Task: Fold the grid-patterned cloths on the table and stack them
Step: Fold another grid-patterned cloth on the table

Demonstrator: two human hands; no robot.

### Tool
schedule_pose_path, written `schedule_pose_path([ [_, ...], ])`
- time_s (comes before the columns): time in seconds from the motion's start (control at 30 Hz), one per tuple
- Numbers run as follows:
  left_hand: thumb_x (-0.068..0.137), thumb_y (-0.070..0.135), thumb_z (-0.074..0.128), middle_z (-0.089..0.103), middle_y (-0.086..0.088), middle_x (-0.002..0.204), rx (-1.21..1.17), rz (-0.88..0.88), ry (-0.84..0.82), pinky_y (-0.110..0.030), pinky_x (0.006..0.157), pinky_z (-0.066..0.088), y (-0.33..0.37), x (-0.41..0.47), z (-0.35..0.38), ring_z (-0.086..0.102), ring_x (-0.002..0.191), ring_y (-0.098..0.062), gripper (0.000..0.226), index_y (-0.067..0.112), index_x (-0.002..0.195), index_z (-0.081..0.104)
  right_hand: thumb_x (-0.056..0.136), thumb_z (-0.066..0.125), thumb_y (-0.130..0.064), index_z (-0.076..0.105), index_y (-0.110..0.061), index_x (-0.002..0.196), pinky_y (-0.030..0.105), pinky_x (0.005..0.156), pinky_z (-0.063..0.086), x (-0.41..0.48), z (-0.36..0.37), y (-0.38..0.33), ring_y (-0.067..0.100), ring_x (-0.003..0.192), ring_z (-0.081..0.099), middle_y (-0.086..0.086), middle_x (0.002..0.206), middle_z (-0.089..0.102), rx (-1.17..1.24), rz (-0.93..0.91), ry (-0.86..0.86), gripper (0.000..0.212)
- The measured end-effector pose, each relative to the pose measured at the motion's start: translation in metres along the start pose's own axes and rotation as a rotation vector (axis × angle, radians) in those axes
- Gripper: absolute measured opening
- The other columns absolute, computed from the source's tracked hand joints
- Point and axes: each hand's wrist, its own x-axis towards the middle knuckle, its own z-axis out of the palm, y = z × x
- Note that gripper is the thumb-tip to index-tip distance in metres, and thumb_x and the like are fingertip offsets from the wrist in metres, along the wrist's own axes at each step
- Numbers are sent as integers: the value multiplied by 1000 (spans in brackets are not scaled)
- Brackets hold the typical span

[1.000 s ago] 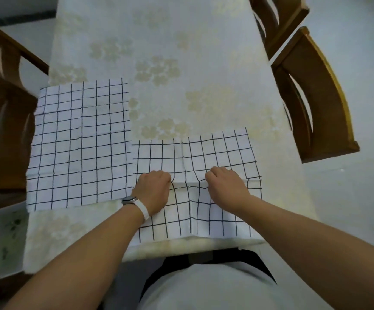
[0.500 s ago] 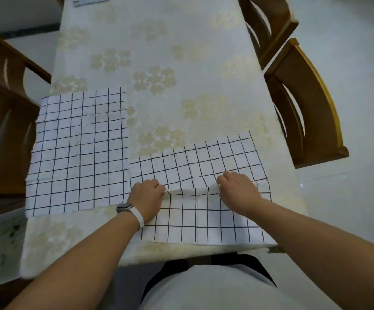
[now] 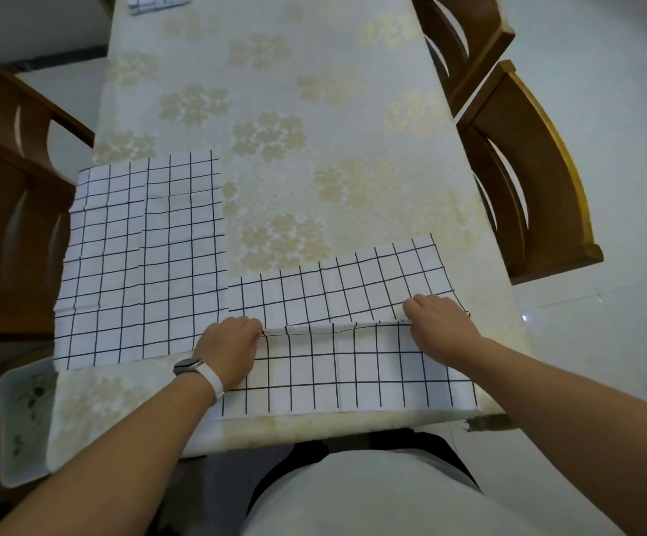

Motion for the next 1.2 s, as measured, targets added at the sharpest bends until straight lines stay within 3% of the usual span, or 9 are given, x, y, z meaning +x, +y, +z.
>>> schedule_pose_path([
  [0.1,92,15,51,53,6,70,-42,-22,32,-30,58,36,-5,-4,-9,50,65,-20,17,24,78,55,83,52,-8,56,-14,105,31,66,35,-8,-7,5,20,77,48,2,92,56,0,37,49,23],
  [0.3,90,14,59,63,1,81,-177,7,105,-33,65,46,-11,-17,-33,58,77,-22,8,16,90,68,75,66,-9,68,-10,76,33,54,41,-25,-21,24,23,64,49,5,75,56,-62,128,133,2],
  [0.6,93,15,55,64,5,86,-318,-49,216,-31,67,45,-11,-25,-76,59,80,-19,12,16,98,66,81,62,-9,66,-8,77,33,51,43,-38,-66,30,25,59,49,6,67,59,36,131,374,6],
  [0.77,95,13,54,67,0,92,-318,-36,271,-29,70,41,-15,-20,-101,60,85,-21,15,12,103,67,82,63,-9,66,-5,75,25,47,31,-36,-104,24,22,52,45,3,61,52,29,116,469,8],
  [0.87,95,12,51,64,2,87,-363,-38,272,-29,66,40,-17,-20,-117,58,80,-20,13,17,98,63,83,61,-14,63,-8,73,22,46,25,-37,-122,20,20,50,43,-1,60,47,10,126,495,12],
  [1.0,95,13,50,62,4,79,-410,-29,263,-31,63,42,-18,-22,-131,55,73,-17,15,24,93,59,86,57,-19,59,-11,70,27,44,38,-37,-136,18,20,51,46,0,60,49,13,180,497,18],
  [1.2,94,17,50,60,6,63,-406,-47,121,-33,59,46,-22,-20,-131,55,60,-15,20,29,81,57,88,53,-22,55,-14,71,27,47,39,-36,-135,17,18,53,47,-2,62,48,18,223,387,19],
])
